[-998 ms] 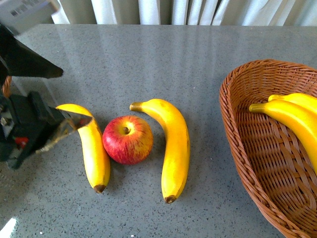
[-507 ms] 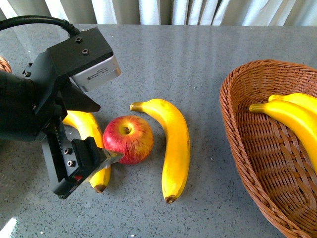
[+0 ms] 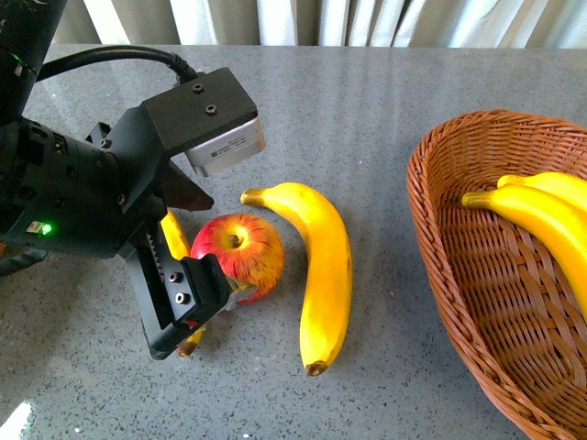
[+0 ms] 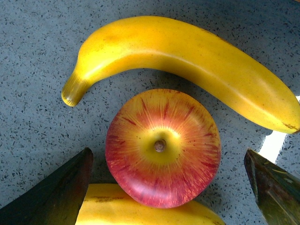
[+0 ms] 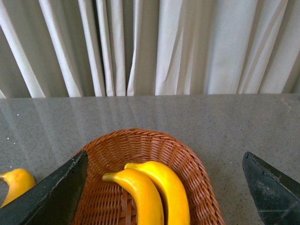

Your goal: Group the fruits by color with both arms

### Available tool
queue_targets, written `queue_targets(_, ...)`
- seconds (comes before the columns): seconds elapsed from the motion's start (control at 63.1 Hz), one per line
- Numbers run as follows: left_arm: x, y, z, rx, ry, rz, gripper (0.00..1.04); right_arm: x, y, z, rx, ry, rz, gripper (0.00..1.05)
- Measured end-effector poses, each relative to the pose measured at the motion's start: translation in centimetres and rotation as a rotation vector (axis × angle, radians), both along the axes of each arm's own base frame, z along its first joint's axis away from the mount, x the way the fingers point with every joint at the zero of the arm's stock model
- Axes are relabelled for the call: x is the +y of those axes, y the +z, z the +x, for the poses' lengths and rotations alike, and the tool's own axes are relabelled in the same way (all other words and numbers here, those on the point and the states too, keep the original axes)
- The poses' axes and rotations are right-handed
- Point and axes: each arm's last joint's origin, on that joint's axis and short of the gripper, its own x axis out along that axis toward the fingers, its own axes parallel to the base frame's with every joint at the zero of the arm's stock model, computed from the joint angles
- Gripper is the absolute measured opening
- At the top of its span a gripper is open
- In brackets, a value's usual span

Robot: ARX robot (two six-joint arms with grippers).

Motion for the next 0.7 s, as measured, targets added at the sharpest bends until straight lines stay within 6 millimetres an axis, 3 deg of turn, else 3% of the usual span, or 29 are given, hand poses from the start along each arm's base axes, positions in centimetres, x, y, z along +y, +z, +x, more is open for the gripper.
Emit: queue_targets(0.697, -1.8, -2.0, 0.8, 0.036, -0.001, 0.019, 0.96, 0.0, 0.0, 0.0, 0.000, 0.000, 0.000, 0.96)
